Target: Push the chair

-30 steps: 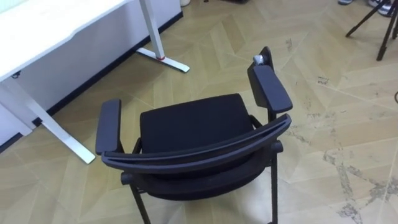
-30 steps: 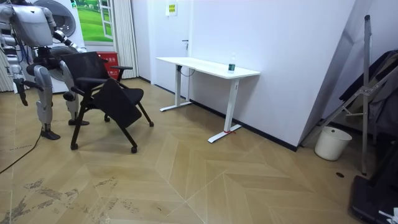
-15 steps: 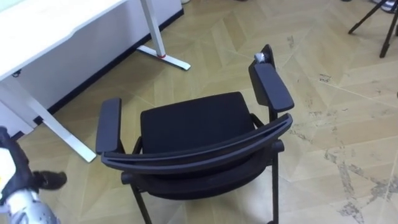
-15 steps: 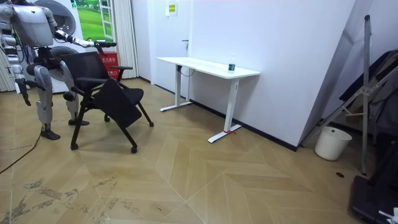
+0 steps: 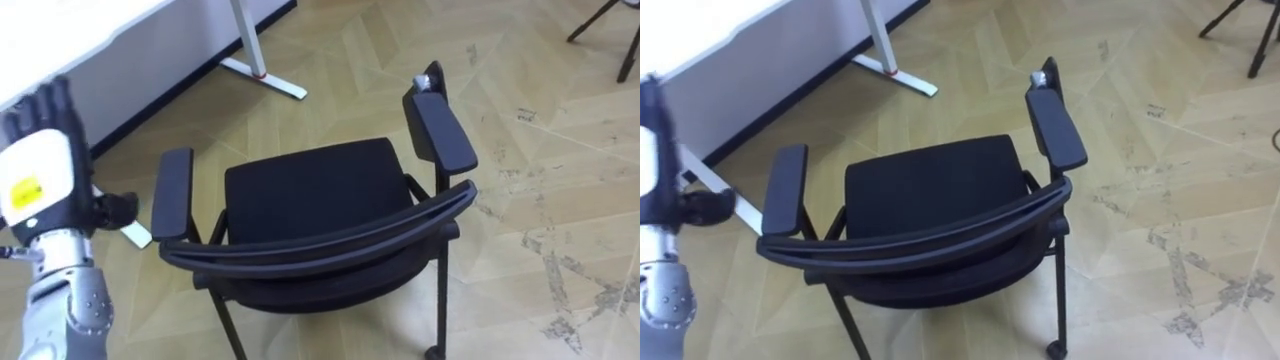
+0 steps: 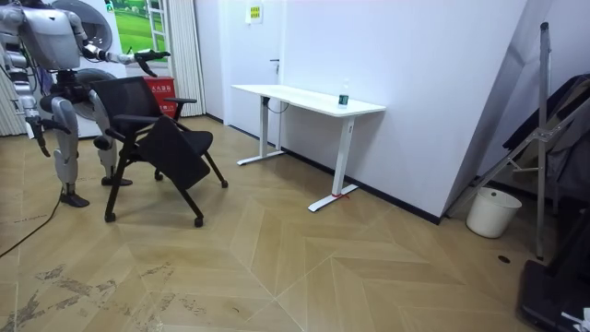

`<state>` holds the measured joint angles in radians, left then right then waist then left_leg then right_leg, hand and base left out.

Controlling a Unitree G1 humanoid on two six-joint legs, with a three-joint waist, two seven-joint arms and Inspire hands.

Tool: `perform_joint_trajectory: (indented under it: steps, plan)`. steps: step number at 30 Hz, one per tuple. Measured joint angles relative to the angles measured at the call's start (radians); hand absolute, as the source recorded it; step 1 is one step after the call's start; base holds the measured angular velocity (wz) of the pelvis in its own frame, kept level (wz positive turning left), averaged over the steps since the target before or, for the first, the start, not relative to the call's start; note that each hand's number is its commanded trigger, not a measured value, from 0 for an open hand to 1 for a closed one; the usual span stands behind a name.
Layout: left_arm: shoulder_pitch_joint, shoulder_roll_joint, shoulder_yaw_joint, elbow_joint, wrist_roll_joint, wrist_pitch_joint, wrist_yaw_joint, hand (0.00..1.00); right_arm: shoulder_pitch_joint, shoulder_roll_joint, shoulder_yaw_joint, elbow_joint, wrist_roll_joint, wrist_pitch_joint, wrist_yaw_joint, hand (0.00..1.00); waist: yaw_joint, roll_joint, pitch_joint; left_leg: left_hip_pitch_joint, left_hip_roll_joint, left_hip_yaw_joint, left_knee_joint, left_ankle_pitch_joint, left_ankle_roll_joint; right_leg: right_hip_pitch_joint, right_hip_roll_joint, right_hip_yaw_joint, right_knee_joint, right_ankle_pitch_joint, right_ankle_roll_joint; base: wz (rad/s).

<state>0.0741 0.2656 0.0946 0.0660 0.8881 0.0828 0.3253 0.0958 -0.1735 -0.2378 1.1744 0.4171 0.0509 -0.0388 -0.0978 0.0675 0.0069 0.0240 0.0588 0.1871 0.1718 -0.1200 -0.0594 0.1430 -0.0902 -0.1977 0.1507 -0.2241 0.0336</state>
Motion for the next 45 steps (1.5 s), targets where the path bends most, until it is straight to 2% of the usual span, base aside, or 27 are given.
perform_joint_trajectory:
  steps: [3,7,10,12,14,16,18,20,21,22,24,25,26,27,29,31,33,34,35,36,38,40,41,45]
  plan:
    - [0.000,0.027,-0.042,-0.043,0.011,0.002,-0.066,0.00,-0.022,-0.010,0.002,0.037,-0.008,-0.007,0.009,0.00,-0.007,0.005,-0.0029,-0.001,0.000,0.000,-0.001,0.000,0.000,0.000,0.000,-0.005,-0.001,0.000,0.000,0.00]
    - [0.000,0.063,-0.097,-0.067,0.009,0.019,-0.216,0.00,-0.029,-0.020,0.013,0.066,0.002,-0.006,0.035,0.00,-0.022,0.012,-0.0077,-0.001,-0.001,-0.001,-0.002,0.000,0.000,0.001,0.000,-0.007,0.001,0.000,0.000,0.00]
    - [0.000,0.082,-0.130,-0.084,0.010,0.042,-0.358,0.00,-0.033,-0.023,0.015,0.066,0.009,-0.007,0.052,0.00,-0.033,0.021,-0.0038,-0.001,-0.001,-0.002,-0.002,0.000,0.000,-0.001,0.000,-0.006,0.001,0.000,0.000,0.00]
    - [0.000,0.110,-0.148,-0.109,0.007,0.055,-0.438,0.00,-0.034,-0.025,0.015,0.066,0.011,-0.006,0.061,0.00,-0.033,0.023,-0.0040,-0.002,0.000,-0.001,-0.002,0.000,0.000,-0.002,0.000,-0.005,0.002,0.000,0.000,0.00]
    - [-0.002,0.159,-0.150,-0.161,0.008,0.086,-0.547,0.00,-0.043,-0.030,0.010,0.066,-0.005,-0.007,0.069,0.00,-0.041,0.026,-0.0047,-0.007,-0.001,0.000,0.000,0.000,0.000,-0.007,-0.001,-0.001,0.001,0.000,0.000,-0.03]
    - [-0.008,0.186,-0.150,-0.200,0.008,0.112,-0.627,0.00,-0.046,-0.038,0.009,0.069,-0.009,-0.007,0.076,0.00,-0.042,0.030,-0.0043,-0.012,-0.002,0.000,0.003,0.000,0.000,-0.010,-0.002,0.000,0.001,0.000,0.000,0.00]
    - [-0.007,0.199,-0.150,-0.248,0.010,0.137,-0.700,0.00,-0.047,-0.045,0.009,0.074,-0.009,-0.007,0.076,0.00,-0.044,0.035,-0.0022,-0.014,-0.002,-0.001,0.007,0.000,0.000,-0.010,-0.003,-0.001,0.002,0.000,0.000,0.00]
    - [-0.008,0.215,-0.150,-0.300,0.016,0.151,-0.791,0.00,-0.053,-0.056,-0.006,0.085,-0.007,-0.008,0.083,0.00,-0.053,0.050,0.0061,-0.015,-0.002,-0.002,0.012,0.000,0.000,-0.007,-0.003,-0.001,0.002,0.000,0.000,0.00]
    - [-0.008,0.223,-0.150,-0.310,0.019,0.152,-0.812,0.00,-0.055,-0.060,-0.013,0.085,-0.008,-0.008,0.086,0.00,-0.056,0.056,0.0068,-0.016,-0.002,-0.003,0.013,0.000,0.000,-0.008,-0.003,0.000,0.002,0.000,0.000,0.04]
    - [-0.009,0.239,-0.150,-0.335,0.022,0.159,-0.857,0.00,-0.057,-0.065,-0.031,0.086,-0.010,-0.008,0.087,0.00,-0.058,0.067,0.0045,-0.021,-0.002,-0.005,0.016,0.000,0.000,-0.010,-0.003,0.001,0.002,0.000,0.000,0.00]
    - [-0.024,0.272,-0.150,-0.370,0.025,0.161,-0.934,0.00,-0.056,-0.074,-0.046,0.087,-0.026,-0.008,0.087,0.00,-0.058,0.075,-0.0005,-0.029,-0.002,-0.006,0.017,0.000,0.000,-0.017,-0.003,0.000,0.002,0.000,0.000,0.00]
    - [-0.037,0.292,-0.144,-0.386,0.029,0.162,-0.975,0.00,-0.057,-0.079,-0.062,0.087,-0.037,-0.008,0.089,0.00,-0.055,0.083,-0.0065,-0.030,-0.002,-0.006,0.017,0.000,0.001,-0.019,-0.004,0.000,0.005,0.000,0.000,0.00]
    - [-0.048,0.321,-0.142,-0.412,0.041,0.172,-1.014,0.00,-0.057,-0.084,-0.069,0.088,-0.047,-0.008,0.092,0.00,-0.055,0.088,-0.0092,-0.030,-0.003,-0.006,0.017,0.000,0.001,-0.018,-0.005,-0.002,0.005,0.000,0.000,0.00]
    - [-0.058,0.335,-0.142,-0.423,0.051,0.175,-1.031,0.00,-0.057,-0.086,-0.069,0.091,-0.051,-0.009,0.095,0.00,-0.055,0.088,-0.0088,-0.029,-0.003,-0.008,0.017,0.000,0.001,-0.016,-0.005,-0.005,0.005,0.000,0.000,0.10]
    - [-0.122,0.383,-0.135,-0.441,0.061,0.182,-1.089,0.00,-0.048,-0.090,-0.070,0.096,-0.052,-0.009,0.095,0.00,-0.044,0.084,-0.0052,-0.027,-0.003,-0.017,0.016,0.000,0.001,-0.011,-0.005,-0.008,0.011,0.000,0.000,0.13]
    - [-0.164,0.413,-0.130,-0.453,0.063,0.189,-1.126,0.00,-0.047,-0.092,-0.070,0.100,-0.053,-0.009,0.093,0.00,-0.033,0.078,-0.0008,-0.027,-0.004,-0.028,0.017,0.000,0.001,-0.013,-0.005,-0.007,0.020,0.000,0.000,0.07]
    - [-0.184,0.422,-0.108,-0.464,0.064,0.191,-1.150,0.00,-0.049,-0.091,-0.069,0.102,-0.058,-0.010,0.094,0.00,-0.025,0.072,0.0040,-0.028,-0.004,-0.029,0.017,-0.003,0.004,-0.015,-0.005,-0.007,0.019,0.000,0.000,0.03]
    - [-0.200,0.425,-0.098,-0.464,0.068,0.193,-1.167,0.00,-0.049,-0.092,-0.069,0.102,-0.065,-0.016,0.095,0.00,-0.013,0.080,0.0039,-0.030,-0.004,-0.029,0.021,-0.004,0.007,-0.016,-0.005,-0.004,0.018,-0.001,0.001,-0.05]
    - [-0.216,0.442,-0.098,-0.469,0.065,0.193,-1.181,0.00,-0.048,-0.093,-0.069,0.103,-0.067,-0.020,0.095,0.00,0.002,0.074,0.0101,-0.035,-0.004,-0.027,0.028,-0.007,0.008,-0.022,-0.005,0.002,0.019,-0.002,0.003,-0.06]
    - [-0.223,0.457,-0.098,-0.475,0.064,0.193,-1.192,0.00,-0.047,-0.094,-0.069,0.106,-0.070,-0.022,0.094,0.00,0.011,0.076,0.0094,-0.038,-0.004,-0.026,0.029,-0.007,0.009,-0.024,-0.005,0.004,0.019,-0.002,0.003,-0.04]
    - [-0.240,0.525,-0.097,-0.499,0.063,0.192,-1.218,0.00,-0.041,-0.102,-0.070,0.117,-0.071,-0.032,0.092,0.00,0.024,0.078,0.0079,-0.052,-0.004,-0.026,0.050,-0.015,0.013,-0.032,-0.007,0.007,0.019,-0.004,0.006,0.00]
    - [-0.255,0.565,-0.094,-0.503,0.063,0.192,-1.238,0.00,-0.035,-0.105,-0.070,0.119,-0.071,-0.039,0.081,0.00,0.031,0.081,0.0050,-0.058,-0.005,-0.026,0.063,-0.022,0.016,-0.032,-0.009,0.009,0.021,-0.004,0.008,0.00]
    - [-0.257,0.578,-0.081,-0.507,0.064,0.192,-1.244,0.00,-0.035,-0.105,-0.069,0.119,-0.071,-0.041,0.076,0.00,0.038,0.085,0.0022,-0.060,-0.006,-0.027,0.066,-0.024,0.018,-0.032,-0.009,0.009,0.023,-0.004,0.009,0.00]
    - [-0.263,0.580,-0.055,-0.518,0.062,0.191,-1.255,0.00,-0.036,-0.105,-0.068,0.119,-0.072,-0.050,0.061,0.00,0.042,0.092,-0.0047,-0.062,-0.011,-0.031,0.067,-0.024,0.019,-0.031,-0.014,0.006,0.030,-0.002,0.011,0.06]
